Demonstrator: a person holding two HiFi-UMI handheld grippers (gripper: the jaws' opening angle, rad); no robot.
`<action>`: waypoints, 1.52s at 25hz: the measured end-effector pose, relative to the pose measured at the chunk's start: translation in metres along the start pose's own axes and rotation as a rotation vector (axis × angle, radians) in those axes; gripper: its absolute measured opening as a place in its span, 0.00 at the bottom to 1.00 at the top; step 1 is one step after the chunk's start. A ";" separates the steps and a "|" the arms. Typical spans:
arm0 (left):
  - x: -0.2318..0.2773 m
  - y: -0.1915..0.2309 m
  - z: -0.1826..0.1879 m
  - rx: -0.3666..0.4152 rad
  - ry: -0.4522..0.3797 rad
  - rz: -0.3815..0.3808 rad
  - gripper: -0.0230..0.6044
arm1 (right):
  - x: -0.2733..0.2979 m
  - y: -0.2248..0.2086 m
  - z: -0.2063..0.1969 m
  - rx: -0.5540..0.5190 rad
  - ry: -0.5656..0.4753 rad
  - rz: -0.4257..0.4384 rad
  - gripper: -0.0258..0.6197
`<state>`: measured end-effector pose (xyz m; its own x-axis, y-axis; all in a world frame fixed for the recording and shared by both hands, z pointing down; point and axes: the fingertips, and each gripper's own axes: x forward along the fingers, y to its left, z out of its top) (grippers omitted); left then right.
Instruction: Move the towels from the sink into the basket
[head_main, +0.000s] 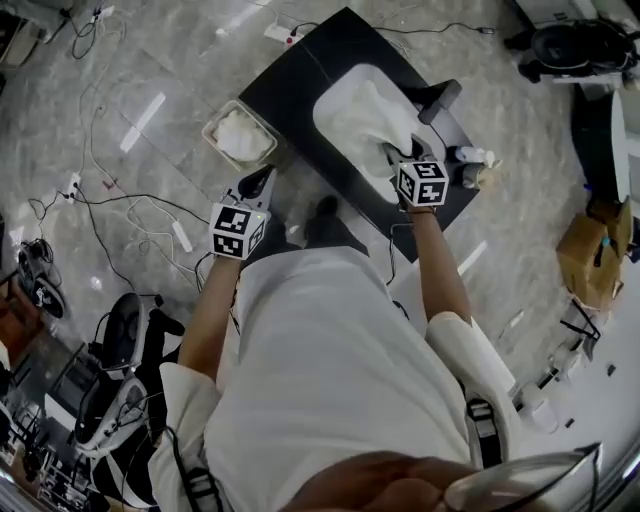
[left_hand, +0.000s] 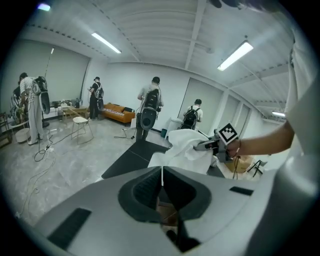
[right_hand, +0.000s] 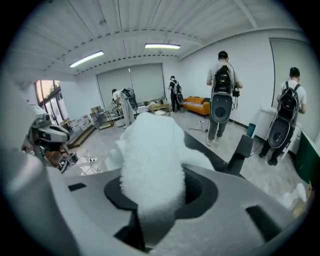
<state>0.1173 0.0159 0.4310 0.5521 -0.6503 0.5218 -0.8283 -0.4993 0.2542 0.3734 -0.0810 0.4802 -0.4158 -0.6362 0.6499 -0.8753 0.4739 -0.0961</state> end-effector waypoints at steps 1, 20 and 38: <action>-0.009 0.001 0.006 0.001 -0.012 0.002 0.05 | -0.010 0.010 0.009 -0.004 -0.018 0.007 0.28; -0.148 0.019 0.075 -0.035 -0.266 0.143 0.05 | -0.147 0.176 0.159 -0.085 -0.425 0.187 0.28; -0.205 0.086 0.037 -0.063 -0.273 0.217 0.05 | -0.095 0.273 0.176 -0.151 -0.382 0.335 0.28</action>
<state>-0.0639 0.0853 0.3161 0.3609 -0.8705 0.3347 -0.9286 -0.3021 0.2154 0.1305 0.0017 0.2591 -0.7517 -0.5979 0.2784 -0.6453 0.7538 -0.1238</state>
